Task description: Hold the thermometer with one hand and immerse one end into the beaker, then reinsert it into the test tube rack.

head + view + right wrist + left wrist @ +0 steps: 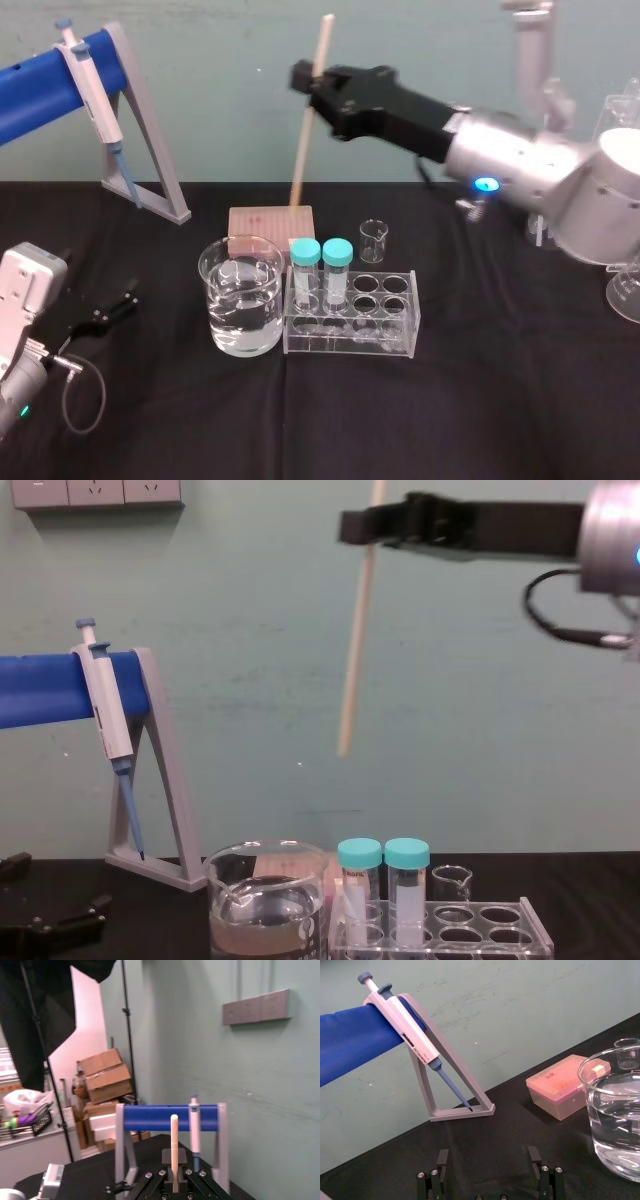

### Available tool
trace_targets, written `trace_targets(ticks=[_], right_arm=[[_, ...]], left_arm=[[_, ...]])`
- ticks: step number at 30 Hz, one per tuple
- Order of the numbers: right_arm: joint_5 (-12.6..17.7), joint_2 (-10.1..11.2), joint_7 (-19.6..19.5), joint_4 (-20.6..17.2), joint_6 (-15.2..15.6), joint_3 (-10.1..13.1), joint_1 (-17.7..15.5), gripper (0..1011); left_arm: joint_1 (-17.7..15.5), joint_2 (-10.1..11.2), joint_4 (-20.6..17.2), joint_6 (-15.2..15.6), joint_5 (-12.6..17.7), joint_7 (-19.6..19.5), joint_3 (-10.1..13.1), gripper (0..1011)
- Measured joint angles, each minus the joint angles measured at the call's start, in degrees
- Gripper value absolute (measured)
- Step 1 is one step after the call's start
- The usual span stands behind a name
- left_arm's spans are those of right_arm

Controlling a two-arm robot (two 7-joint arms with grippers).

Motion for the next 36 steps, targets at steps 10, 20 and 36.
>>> trace_targets(ticks=[10,20,36], right_arm=[[-4.78,-7.57,2.42,11.39,-3.52,-5.89,3.95,55],[-10.62,-12.26,4.02,20.69,-11.16,-8.16,4.18,55],[-12.8,-14.94,5.16,26.7,-13.64,-7.1,2.86,56]], left_arm=[[0.0,0.0,0.0,0.0,0.0,0.0,0.0,1004],[0.0,0.0,0.0,0.0,0.0,0.0,0.0,1004],[0.0,0.0,0.0,0.0,0.0,0.0,0.0,1004]])
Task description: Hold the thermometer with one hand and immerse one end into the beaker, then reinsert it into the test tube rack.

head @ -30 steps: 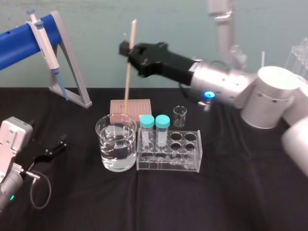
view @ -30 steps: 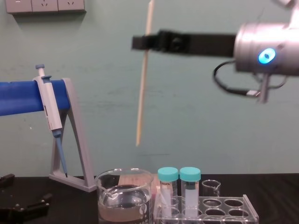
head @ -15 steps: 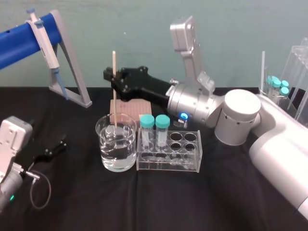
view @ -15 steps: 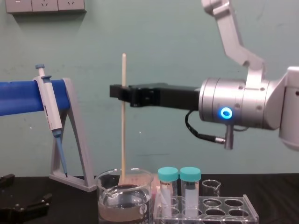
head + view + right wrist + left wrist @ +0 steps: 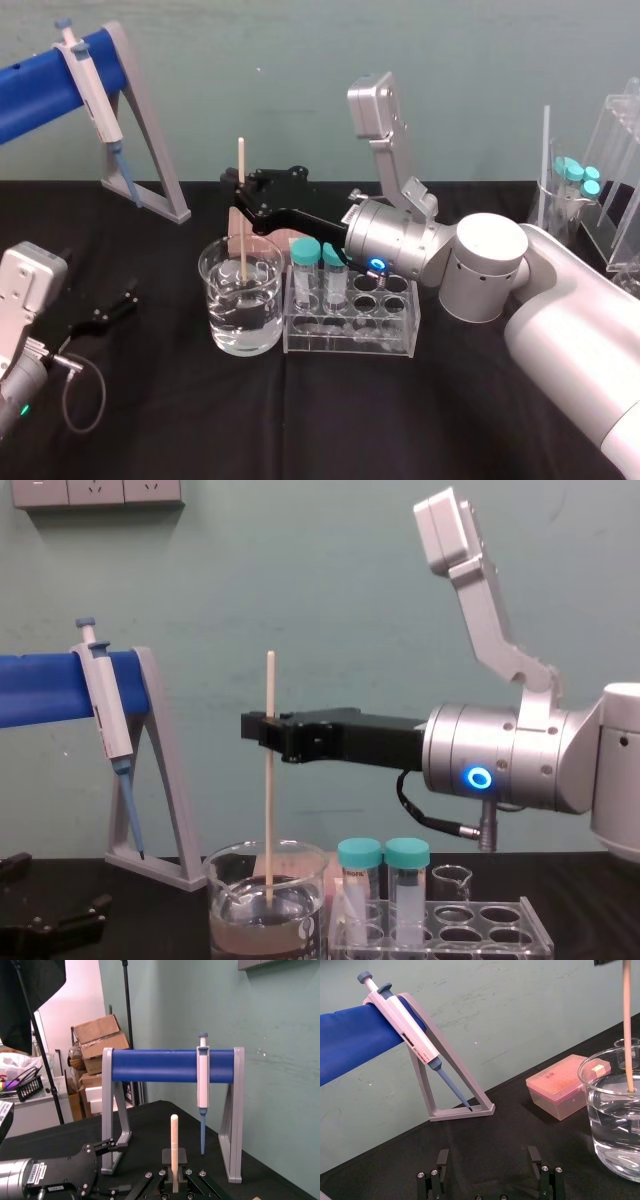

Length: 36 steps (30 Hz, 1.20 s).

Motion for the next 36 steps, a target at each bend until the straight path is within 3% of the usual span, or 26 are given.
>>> trace_targets(ticks=[13,36], right_arm=[[-2.41,-2.0,0.25,3.69,-0.17,0.62,-0.28,55],[-2.87,-2.17,0.46,3.75,-0.06,0.9,-0.53,55]], left_arm=[[0.0,0.0,0.0,0.0,0.0,0.0,0.0,1004],[0.0,0.0,0.0,0.0,0.0,0.0,0.0,1004]])
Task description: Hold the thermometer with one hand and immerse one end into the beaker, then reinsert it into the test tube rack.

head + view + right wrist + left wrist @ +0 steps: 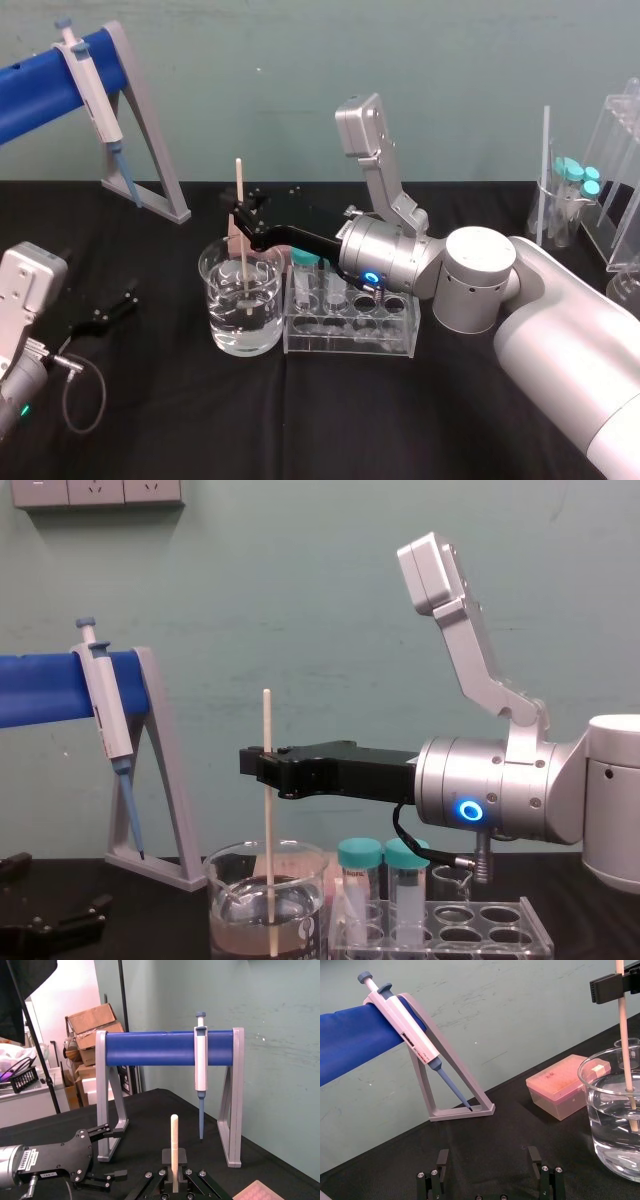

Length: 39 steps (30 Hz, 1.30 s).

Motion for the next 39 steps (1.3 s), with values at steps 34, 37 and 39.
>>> trace_targets(ticks=[34,37,39], right_arm=[[0.14,0.04,-0.14,-0.04,0.04,-0.04,0.05,55],[0.13,0.04,-0.14,-0.03,0.04,-0.04,0.05,55],[0.13,0.04,-0.14,-0.04,0.04,-0.04,0.05,55]], left_arm=[[0.0,0.0,0.0,0.0,0.0,0.0,0.0,1004],[0.0,0.0,0.0,0.0,0.0,0.0,0.0,1004],[0.0,0.0,0.0,0.0,0.0,0.0,0.0,1004]])
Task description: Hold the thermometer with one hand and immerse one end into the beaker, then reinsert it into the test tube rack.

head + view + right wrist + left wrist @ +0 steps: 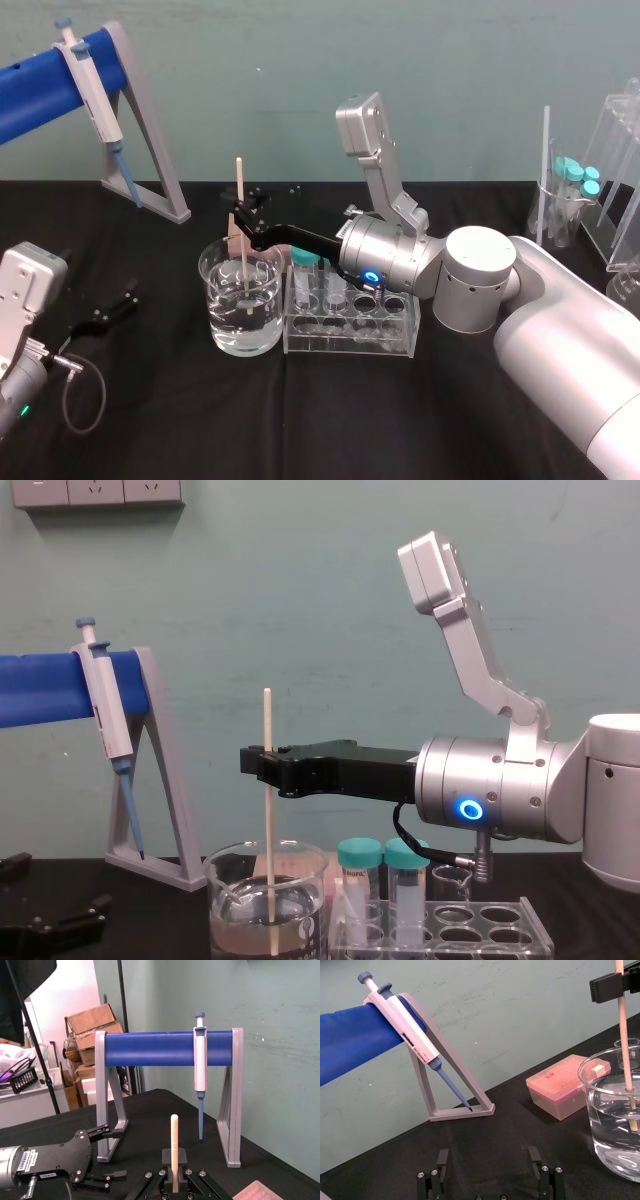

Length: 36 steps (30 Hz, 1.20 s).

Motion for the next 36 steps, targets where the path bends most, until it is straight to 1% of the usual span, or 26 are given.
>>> trace_targets(ticks=[36], right_arm=[[0.0,0.0,0.01,0.0,0.0,0.0,0.0,55]], left_arm=[[0.0,0.0,0.0,0.0,0.0,0.0,0.0,1004]])
